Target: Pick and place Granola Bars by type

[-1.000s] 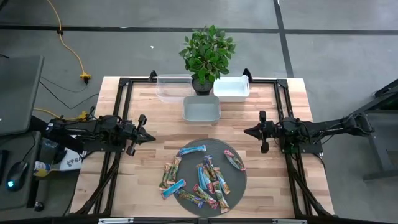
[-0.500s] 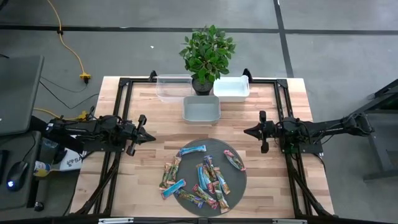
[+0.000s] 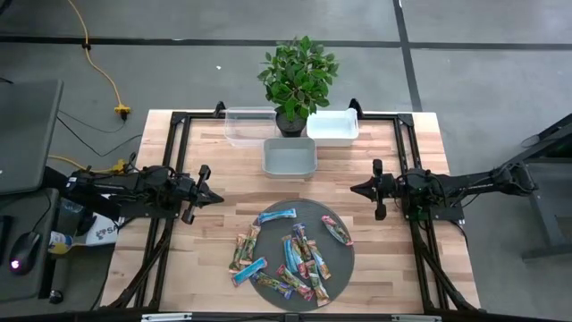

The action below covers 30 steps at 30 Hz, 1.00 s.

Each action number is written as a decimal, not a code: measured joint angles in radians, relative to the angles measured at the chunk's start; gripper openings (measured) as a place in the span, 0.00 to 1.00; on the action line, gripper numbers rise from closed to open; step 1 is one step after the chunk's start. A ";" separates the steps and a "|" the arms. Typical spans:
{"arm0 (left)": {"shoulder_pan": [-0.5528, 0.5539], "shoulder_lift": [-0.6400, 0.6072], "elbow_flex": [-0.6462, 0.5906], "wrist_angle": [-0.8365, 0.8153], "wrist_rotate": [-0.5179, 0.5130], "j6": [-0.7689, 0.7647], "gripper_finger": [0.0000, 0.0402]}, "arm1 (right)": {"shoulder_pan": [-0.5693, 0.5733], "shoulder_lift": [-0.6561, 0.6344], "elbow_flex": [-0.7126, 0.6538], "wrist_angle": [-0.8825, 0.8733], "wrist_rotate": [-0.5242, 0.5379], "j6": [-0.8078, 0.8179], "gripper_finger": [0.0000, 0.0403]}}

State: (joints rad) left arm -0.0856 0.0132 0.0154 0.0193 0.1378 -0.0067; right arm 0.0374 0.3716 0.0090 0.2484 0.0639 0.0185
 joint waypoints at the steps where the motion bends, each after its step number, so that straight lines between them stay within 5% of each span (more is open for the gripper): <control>1: 0.000 0.000 0.000 0.000 0.000 0.000 0.00 | 0.000 0.000 0.000 0.000 0.000 0.000 0.00; 21: 0.000 0.000 0.000 0.000 0.000 0.000 0.00 | 0.000 0.000 0.000 0.018 0.000 -0.109 0.00; 30: 0.000 0.000 0.000 0.000 0.000 0.000 0.00 | 0.000 0.000 0.000 0.110 0.000 -0.008 0.00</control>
State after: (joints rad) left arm -0.0854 0.0134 0.0154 0.0193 0.1379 -0.0069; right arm 0.0376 0.3717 0.0090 0.3587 0.0639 0.0106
